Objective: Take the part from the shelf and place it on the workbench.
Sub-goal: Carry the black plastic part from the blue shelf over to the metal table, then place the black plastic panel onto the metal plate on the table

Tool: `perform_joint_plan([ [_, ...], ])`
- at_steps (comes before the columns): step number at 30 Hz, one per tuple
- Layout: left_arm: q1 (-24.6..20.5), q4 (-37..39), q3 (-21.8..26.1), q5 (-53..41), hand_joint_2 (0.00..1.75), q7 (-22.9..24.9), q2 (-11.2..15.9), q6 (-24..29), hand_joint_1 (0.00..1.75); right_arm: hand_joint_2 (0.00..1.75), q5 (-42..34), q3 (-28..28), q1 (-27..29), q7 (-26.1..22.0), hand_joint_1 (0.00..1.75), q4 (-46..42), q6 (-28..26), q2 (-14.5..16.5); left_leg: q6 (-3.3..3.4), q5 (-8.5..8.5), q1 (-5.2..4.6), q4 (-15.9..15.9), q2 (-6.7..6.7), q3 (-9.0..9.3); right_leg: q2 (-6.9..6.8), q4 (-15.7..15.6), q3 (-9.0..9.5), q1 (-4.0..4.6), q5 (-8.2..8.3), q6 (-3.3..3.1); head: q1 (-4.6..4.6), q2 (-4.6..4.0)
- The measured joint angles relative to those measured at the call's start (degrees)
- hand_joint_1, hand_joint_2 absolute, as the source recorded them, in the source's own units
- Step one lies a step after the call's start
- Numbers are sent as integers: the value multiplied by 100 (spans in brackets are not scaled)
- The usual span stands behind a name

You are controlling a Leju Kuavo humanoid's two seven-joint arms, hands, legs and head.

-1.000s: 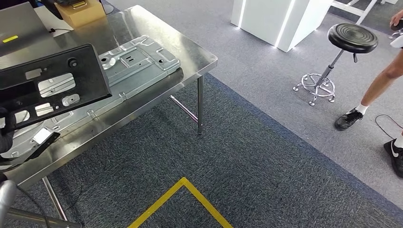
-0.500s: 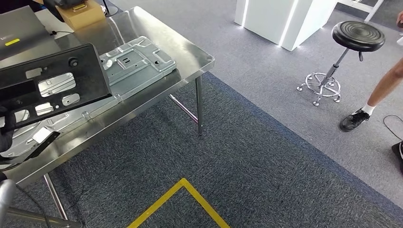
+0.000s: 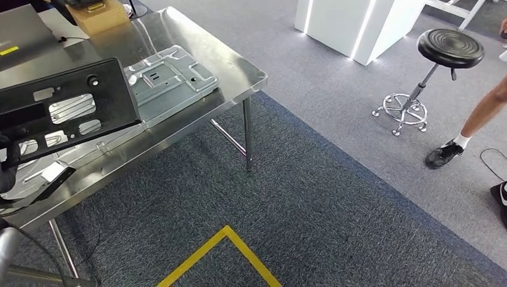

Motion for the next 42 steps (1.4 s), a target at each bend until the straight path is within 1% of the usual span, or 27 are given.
perform_joint_plan([
  [2, 7, -4, 0, 7, 175, 2, 10, -2, 175, 0, 1, 0, 8, -18, 0, -1, 19, -16, 29, 13, 26, -70, -14, 53, -10, 41, 9, -8, -48, 68, 1, 0],
  [3, 6, -6, 0, 11, 175, 2, 11, -3, 175, 0, 1, 0, 7, -24, 0, -2, 24, -23, 53, 18, 43, -111, -17, 90, -8, 179, -45, -11, -126, 104, 2, 0],
  [4, 6, -7, 0, 14, 175, 2, 11, -5, 175, 0, 0, 0, 7, -28, 0, -2, 27, -31, 76, 16, 56, -137, -15, 125, -4, 429, -168, -21, -246, 136, 3, 0],
  [6, 5, -7, -1, 14, 175, 2, 10, -9, 175, 0, 0, 0, 13, -30, 0, -1, 33, -39, 117, -18, 45, -141, -17, 160, -1, 1148, -593, -49, -515, 184, 5, 0],
  [7, 7, -7, -3, 14, 175, 2, 10, -13, 175, 0, 1, 0, 19, -30, 0, -1, 34, -43, 121, -39, 41, -137, -21, 176, -2, 1426, -789, -59, -565, 198, 5, 0],
  [8, 9, -7, -4, 14, 175, 2, 9, -18, 175, 0, 2, 0, 25, -30, 0, -1, 36, -46, 121, -67, 39, -132, -27, 201, -2, 1516, -898, -65, -497, 204, 5, 0],
  [9, 9, -7, -5, 14, 175, 2, 9, -25, 175, 0, 3, 0, 29, -30, 0, -1, 36, -51, 114, -98, 38, -126, -35, 236, -2, 1394, -893, -67, -323, 201, 5, 0],
  [11, 9, -7, -5, 14, 175, 2, 9, -39, 175, 0, 5, 0, 33, -30, 0, -2, 36, -61, 88, -173, 39, -120, -46, 324, 4, 667, -606, -55, 156, 150, 4, 0],
  [13, -2, -6, -7, 14, 175, 2, 8, -56, 175, 0, 10, 0, 34, -29, 0, -2, 37, -68, 35, -237, 28, -116, -58, 380, 6, 91, -346, -22, 356, 74, 4, 0],
  [15, -11, -5, -9, 14, 175, 1, 7, -71, 175, 0, 15, 0, 32, -26, 0, -1, 37, -71, -26, -273, 22, -133, -65, 401, 2, -22, -291, 8, 306, 14, 4, 0],
  [18, -18, -6, -12, 15, 175, 0, 31, -78, 175, 0, 17, 0, 34, -25, 0, -2, 33, -70, -98, -393, 45, -10, -57, 387, -1, -155, -162, -31, 295, -71, 0, 0],
  [20, -32, -3, -14, 19, 175, 3, 43, -80, 175, 0, 17, 0, 39, -26, 0, -1, 30, -70, -142, -632, 61, 559, -54, 110, -9, -229, -43, -49, 260, -112, -4, 0],
  [22, -21, 6, -21, 22, 175, 6, 44, -85, 175, 0, 17, 0, 39, -25, 0, 0, 31, -69, -193, -816, 87, 1259, -54, -339, -12, -234, 43, -51, 183, -121, -5, 0],
  [23, -9, 11, -27, 22, 175, 7, 44, -87, 175, 0, 18, 0, 41, -25, 0, 0, 32, -68, -218, -773, 107, 1412, -51, -489, -9, -233, 91, -52, 139, -114, -6, 0],
  [24, -1, 16, -33, 21, 175, 7, 44, -89, 175, 0, 19, 0, 43, -24, 0, 0, 32, -67, -242, -607, 130, 1347, -48, -536, -6, -228, 147, -58, 90, -98, -5, 0],
  [26, -3, 22, -38, 21, 175, 7, 43, -91, 175, 0, 20, 0, 45, -24, 0, 0, 21, -62, -291, -103, 176, 718, -26, -348, 2, -202, 266, -77, -29, -41, -4, 0],
  [27, -13, 31, -44, 22, 175, 6, 41, -93, 175, 0, 22, 0, 41, -23, 0, 0, 11, -60, -307, 64, 171, 399, -12, -214, 5, -176, 308, -79, -91, 0, -4, 0],
  [28, -21, 40, -51, 23, 175, 7, 39, -96, 175, 0, 26, 0, 35, -22, 0, -1, 3, -60, -283, 120, 161, 175, 1, -109, 8, -152, 328, -76, -141, 40, -4, 0],
  [29, -24, 49, -61, 24, 175, 7, 38, -97, 175, 0, 31, 0, 30, -22, 0, 0, 1, -61, -245, 86, 142, 77, 8, -56, 8, -136, 337, -71, -175, 73, -4, 0],
  [32, -21, 55, -79, 26, 175, 9, 46, -98, 175, 0, 53, 0, 20, -23, 0, 2, 26, -63, -72, -20, 113, 8, -20, 7, -5, -64, 344, -78, -212, 132, -3, 0],
  [33, -27, 55, -81, 27, 175, 10, 51, -97, 175, 0, 60, 1, 18, -25, 0, 2, 37, -63, -23, -45, 112, -1, -29, 44, -8, 79, 283, -84, -249, 151, -3, 0],
  [35, -35, 54, -84, 27, 175, 13, 57, -95, 175, 0, 66, 1, 15, -29, 0, 2, 52, -64, 54, -105, 104, -15, -33, 131, -7, 686, -60, -91, -444, 181, -2, 0],
  [37, -30, 54, -94, 23, 175, 12, 58, -96, 175, 0, 68, 0, 22, -30, 0, 2, 56, -67, 92, -181, 76, -15, -36, 213, -5, 1432, -595, -83, -683, 179, -2, 0],
  [38, -26, 54, -100, 22, 175, 11, 58, -96, 175, 0, 69, 0, 28, -30, 0, 2, 55, -69, 97, -225, 60, -15, -41, 265, -4, 1627, -805, -71, -692, 159, -2, 0],
  [39, -24, 54, -104, 21, 175, 11, 59, -96, 175, 0, 69, 0, 34, -30, 0, 2, 55, -71, 99, -272, 48, -16, -48, 326, -3, 1622, -920, -52, -587, 125, -2, 0],
  [40, -25, 54, -107, 22, 175, 11, 59, -96, 175, 0, 69, 0, 40, -30, 0, 2, 55, -73, 99, -323, 41, -18, -54, 398, -2, 1399, -927, -21, -366, 79, -2, 0],
  [42, -23, 55, -112, 22, 175, 11, 54, -96, 175, 0, 71, 0, 56, -30, 0, 2, 56, -86, 88, -426, 34, -22, -63, 538, 2, 643, -758, 72, 201, -42, -3, -1],
])
